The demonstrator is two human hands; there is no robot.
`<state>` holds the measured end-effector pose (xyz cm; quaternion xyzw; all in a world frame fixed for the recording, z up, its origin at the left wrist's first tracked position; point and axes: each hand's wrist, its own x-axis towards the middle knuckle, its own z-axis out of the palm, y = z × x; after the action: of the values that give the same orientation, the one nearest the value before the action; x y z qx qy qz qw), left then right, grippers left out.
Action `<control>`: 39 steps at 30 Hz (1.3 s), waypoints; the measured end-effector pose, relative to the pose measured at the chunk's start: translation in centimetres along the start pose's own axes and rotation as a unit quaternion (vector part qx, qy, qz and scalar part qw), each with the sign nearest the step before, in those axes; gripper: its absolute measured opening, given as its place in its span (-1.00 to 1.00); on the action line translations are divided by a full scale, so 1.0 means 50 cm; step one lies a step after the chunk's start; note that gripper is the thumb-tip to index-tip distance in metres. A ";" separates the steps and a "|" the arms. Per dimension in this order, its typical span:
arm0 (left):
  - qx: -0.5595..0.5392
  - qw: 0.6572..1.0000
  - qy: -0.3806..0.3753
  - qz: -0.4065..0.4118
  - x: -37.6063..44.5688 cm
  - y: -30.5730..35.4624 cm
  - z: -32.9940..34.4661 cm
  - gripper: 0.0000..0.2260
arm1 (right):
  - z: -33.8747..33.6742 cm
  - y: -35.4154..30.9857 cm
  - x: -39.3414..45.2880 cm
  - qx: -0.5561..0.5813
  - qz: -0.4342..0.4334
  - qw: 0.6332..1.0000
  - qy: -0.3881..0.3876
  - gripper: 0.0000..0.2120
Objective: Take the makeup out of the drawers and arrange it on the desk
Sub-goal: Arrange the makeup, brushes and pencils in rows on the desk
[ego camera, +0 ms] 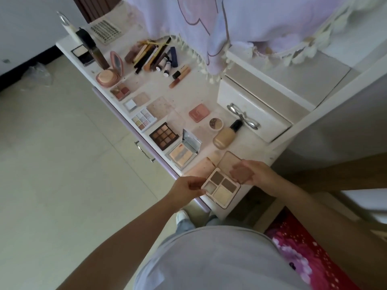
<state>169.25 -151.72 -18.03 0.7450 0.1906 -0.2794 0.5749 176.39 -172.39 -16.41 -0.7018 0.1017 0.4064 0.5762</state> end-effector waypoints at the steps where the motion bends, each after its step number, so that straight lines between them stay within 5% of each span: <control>1: 0.010 1.000 0.005 -0.010 -0.002 -0.007 0.009 -0.62 | 0.002 0.016 0.003 -0.005 0.015 1.000 0.011 -0.79; 8: 0.104 0.989 0.098 -0.040 0.001 -0.025 0.036 -0.71 | 0.005 0.046 0.000 0.032 0.048 0.993 0.105 -0.72; 17: 0.156 0.976 0.148 -0.031 0.000 -0.026 0.057 -0.82 | 0.007 0.044 -0.004 -0.029 0.014 0.996 0.086 -0.67; 22: 0.221 0.963 0.150 -0.015 -0.008 -0.027 0.042 -0.81 | -0.014 0.013 -0.012 -0.185 -0.037 0.975 0.115 -0.69; 26: 0.259 0.950 0.174 0.000 -0.015 -0.014 0.017 -0.79 | -0.025 -0.042 0.007 -0.382 -0.171 0.892 0.170 -0.74; 29: 0.284 0.939 0.190 0.034 -0.019 0.002 0.000 -0.76 | -0.022 -0.081 0.063 -0.519 -0.240 0.809 0.137 -0.69; 33: 0.309 0.927 0.202 0.059 -0.010 0.023 -0.017 -0.72 | -0.006 -0.127 0.134 -0.690 -0.218 0.687 0.071 -0.50; 35: 0.318 0.924 0.206 0.058 -0.003 0.035 -0.023 -0.72 | 0.001 -0.135 0.156 -0.749 -0.184 0.631 0.083 -0.55; 39: 0.337 0.915 0.209 0.078 0.004 0.066 -0.036 -0.70 | 0.005 -0.145 0.167 -0.798 -0.154 0.577 0.082 -0.68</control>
<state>171.76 -150.85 -15.37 0.9485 0.1423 -0.1189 0.2568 186.12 -167.18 -16.89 -0.9136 -0.3264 0.1693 -0.1738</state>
